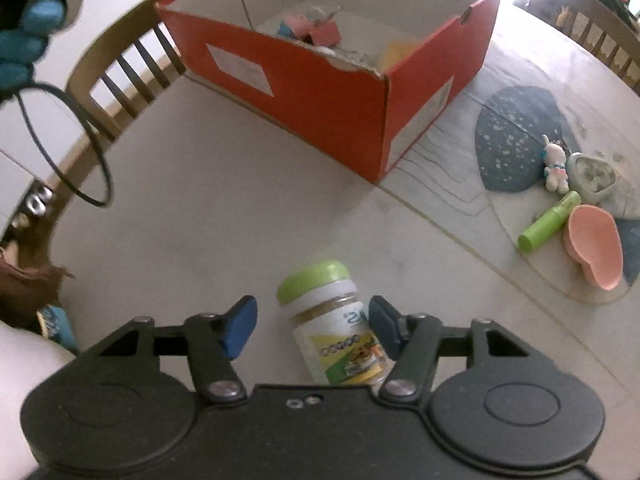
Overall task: Organize rigid objects
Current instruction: 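Lift and carry teal eraser with left tool while right tool carries jar toward box, then open left tool to drop eraser in box while right tool lowers and releases jar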
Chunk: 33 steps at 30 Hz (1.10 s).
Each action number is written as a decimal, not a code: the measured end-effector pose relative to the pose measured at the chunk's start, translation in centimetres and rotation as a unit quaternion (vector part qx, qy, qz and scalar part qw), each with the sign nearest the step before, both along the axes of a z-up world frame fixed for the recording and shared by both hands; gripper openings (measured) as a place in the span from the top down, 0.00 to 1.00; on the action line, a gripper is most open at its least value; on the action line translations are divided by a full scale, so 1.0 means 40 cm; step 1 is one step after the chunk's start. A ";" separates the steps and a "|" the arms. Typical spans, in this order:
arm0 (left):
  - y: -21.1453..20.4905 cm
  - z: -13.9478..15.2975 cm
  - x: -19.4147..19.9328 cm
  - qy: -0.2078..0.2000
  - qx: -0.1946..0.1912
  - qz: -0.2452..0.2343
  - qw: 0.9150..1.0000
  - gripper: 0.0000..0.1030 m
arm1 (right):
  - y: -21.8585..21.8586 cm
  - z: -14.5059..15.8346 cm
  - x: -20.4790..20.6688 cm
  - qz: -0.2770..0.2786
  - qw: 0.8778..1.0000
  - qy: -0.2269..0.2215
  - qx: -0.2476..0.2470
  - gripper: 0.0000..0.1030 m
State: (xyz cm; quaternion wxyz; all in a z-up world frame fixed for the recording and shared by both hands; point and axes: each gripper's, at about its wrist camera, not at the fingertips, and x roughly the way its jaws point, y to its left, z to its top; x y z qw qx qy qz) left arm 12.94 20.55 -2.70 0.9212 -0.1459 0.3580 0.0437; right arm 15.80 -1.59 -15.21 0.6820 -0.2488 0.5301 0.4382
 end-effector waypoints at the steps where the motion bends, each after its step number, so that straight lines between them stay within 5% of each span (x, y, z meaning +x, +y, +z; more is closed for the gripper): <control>1: 0.002 -0.001 -0.002 0.001 0.000 0.001 1.000 0.62 | 0.000 -0.006 0.003 0.002 1.000 0.002 -0.004 0.46; 5: 0.009 -0.007 -0.012 0.004 0.001 0.006 1.000 0.62 | -0.008 -0.023 0.006 0.010 1.000 0.007 -0.018 0.56; 11: 0.015 -0.015 -0.017 0.007 0.002 0.007 1.000 0.62 | -0.022 0.000 0.011 -0.018 1.000 0.014 -0.002 0.57; 26: 0.040 -0.004 -0.005 -0.004 0.005 0.010 1.000 0.62 | 0.032 0.268 0.092 -0.076 0.989 -0.020 0.124 0.57; 33: 0.082 0.015 0.034 -0.007 0.024 0.014 1.000 0.62 | 0.120 0.303 0.158 -0.099 0.983 -0.034 0.152 0.57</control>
